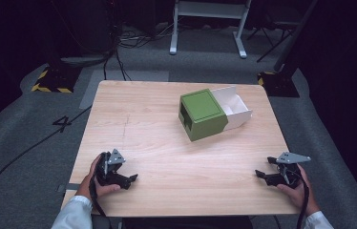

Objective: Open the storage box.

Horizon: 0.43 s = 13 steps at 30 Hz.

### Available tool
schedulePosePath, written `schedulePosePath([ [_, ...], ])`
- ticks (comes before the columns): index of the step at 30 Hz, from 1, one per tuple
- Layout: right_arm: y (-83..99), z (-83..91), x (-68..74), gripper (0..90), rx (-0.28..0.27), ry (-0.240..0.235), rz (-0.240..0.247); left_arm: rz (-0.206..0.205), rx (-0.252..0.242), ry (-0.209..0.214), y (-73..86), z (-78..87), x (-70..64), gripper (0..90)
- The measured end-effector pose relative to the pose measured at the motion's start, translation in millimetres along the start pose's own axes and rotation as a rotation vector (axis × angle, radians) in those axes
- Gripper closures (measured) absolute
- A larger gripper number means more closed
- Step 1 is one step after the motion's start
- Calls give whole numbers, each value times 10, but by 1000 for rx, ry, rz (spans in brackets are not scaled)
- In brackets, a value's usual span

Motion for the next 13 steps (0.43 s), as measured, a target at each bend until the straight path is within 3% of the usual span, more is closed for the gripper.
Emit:
schedulePosePath([
  [13,-2,-1,3,164,0,-3,4,-1,-2,-2,-13,-11,12,2],
])
Point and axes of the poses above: each handheld gripper's, and its own axes: z roughly backward along the jaws, y roughly out of its underside, x roughly to its left, the point moved 5 cm from there along -z, roughly forward along the jaws
